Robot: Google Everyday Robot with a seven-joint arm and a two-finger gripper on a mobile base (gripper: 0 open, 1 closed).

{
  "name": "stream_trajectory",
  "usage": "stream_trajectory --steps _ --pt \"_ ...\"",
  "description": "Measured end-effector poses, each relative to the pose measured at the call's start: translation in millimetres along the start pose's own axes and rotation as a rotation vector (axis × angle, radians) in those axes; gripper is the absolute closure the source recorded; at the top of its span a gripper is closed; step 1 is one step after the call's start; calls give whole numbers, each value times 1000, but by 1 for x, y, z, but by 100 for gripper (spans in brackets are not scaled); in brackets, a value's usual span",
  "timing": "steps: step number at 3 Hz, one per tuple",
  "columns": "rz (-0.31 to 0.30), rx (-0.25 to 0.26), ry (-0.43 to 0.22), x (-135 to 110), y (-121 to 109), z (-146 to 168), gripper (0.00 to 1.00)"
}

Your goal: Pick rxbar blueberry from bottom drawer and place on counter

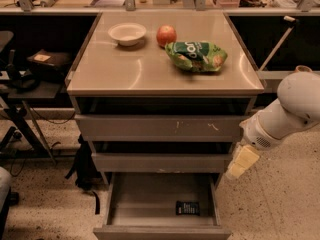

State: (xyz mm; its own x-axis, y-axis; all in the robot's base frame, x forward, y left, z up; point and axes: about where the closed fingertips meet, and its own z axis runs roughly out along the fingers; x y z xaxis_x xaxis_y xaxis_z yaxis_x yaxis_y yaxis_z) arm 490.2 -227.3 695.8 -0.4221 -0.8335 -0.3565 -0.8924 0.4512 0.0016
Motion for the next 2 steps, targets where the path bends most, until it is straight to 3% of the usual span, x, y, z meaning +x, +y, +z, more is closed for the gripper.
stream_trajectory --steps 1,2 --pt "4 -31 -18 4 8 3 0" --pt "10 -154 -97 7 45 72 0"
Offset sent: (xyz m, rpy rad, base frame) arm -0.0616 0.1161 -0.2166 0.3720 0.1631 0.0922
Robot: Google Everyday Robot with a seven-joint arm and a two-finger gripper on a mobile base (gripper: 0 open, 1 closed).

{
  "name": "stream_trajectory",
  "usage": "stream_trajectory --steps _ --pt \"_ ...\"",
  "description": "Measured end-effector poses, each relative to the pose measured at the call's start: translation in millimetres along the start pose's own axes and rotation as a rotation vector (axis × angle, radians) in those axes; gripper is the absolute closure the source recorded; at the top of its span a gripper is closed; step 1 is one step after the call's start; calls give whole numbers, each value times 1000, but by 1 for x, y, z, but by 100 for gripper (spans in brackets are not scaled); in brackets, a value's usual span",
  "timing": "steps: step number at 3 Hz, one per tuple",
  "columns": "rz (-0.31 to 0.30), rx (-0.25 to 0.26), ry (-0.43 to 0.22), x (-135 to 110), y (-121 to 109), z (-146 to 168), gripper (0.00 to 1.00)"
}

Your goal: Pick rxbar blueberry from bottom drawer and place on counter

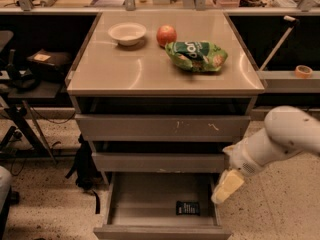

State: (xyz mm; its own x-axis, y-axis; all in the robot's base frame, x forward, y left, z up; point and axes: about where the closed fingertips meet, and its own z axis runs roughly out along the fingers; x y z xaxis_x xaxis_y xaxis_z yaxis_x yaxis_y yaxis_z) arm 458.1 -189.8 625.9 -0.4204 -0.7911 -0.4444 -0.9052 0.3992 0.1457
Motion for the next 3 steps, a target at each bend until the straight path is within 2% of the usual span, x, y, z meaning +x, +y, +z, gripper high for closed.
stream_trajectory --steps 1,2,3 --pt "-35 -97 -177 -26 15 90 0" --pt "-102 -206 -273 -52 25 174 0" --pt "-72 -293 -291 -39 41 221 0"
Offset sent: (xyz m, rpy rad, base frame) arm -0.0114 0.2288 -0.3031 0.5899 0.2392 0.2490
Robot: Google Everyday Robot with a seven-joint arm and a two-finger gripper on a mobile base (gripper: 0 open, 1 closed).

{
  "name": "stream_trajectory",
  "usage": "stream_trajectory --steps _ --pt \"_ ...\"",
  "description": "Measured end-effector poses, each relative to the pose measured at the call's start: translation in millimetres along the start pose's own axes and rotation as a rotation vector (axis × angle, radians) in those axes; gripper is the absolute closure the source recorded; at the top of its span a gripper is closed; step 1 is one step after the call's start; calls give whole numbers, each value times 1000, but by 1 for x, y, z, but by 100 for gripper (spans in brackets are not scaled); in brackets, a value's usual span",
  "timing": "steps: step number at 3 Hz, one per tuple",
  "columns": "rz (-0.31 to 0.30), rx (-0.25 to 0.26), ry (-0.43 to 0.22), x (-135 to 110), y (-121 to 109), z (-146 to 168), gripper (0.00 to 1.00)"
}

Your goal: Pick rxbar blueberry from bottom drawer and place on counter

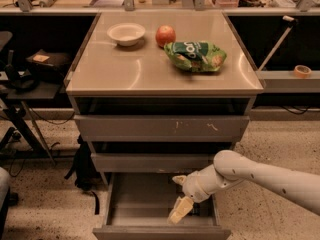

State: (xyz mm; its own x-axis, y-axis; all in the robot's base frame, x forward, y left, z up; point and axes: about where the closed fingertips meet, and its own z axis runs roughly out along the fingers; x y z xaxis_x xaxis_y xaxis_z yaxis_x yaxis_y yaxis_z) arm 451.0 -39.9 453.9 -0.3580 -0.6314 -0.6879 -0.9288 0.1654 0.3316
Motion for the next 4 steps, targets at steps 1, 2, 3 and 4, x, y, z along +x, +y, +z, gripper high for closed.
stream_trajectory --steps 1,2,3,4 --pt "52 77 91 34 13 -7 0" --pt "144 253 89 78 -4 -24 0" --pt "146 346 57 76 -26 -32 0" --pt "143 342 58 75 -25 -31 0"
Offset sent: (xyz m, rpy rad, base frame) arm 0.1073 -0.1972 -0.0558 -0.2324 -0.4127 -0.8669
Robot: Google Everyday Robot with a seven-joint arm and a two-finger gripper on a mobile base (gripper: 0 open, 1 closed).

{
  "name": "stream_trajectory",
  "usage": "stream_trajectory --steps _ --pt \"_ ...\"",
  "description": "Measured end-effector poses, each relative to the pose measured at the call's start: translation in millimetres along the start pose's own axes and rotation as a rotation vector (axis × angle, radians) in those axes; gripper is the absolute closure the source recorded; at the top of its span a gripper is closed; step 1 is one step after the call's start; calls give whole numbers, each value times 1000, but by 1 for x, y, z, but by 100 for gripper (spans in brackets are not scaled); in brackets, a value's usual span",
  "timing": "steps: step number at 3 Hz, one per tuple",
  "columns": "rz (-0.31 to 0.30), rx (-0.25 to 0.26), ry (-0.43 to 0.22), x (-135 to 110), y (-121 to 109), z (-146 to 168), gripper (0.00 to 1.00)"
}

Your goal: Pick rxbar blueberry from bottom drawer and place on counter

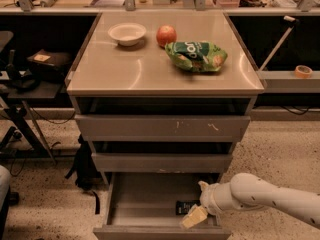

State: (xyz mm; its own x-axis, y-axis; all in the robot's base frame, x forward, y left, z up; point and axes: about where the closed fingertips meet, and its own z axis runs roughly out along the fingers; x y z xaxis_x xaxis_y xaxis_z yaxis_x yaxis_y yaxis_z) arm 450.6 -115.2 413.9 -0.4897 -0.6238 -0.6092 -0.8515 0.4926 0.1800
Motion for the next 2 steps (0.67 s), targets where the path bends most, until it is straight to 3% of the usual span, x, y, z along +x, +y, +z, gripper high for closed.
stream_trajectory --steps 1,2 --pt "12 42 2 0 -15 5 0" --pt "57 119 -23 5 -59 7 0"
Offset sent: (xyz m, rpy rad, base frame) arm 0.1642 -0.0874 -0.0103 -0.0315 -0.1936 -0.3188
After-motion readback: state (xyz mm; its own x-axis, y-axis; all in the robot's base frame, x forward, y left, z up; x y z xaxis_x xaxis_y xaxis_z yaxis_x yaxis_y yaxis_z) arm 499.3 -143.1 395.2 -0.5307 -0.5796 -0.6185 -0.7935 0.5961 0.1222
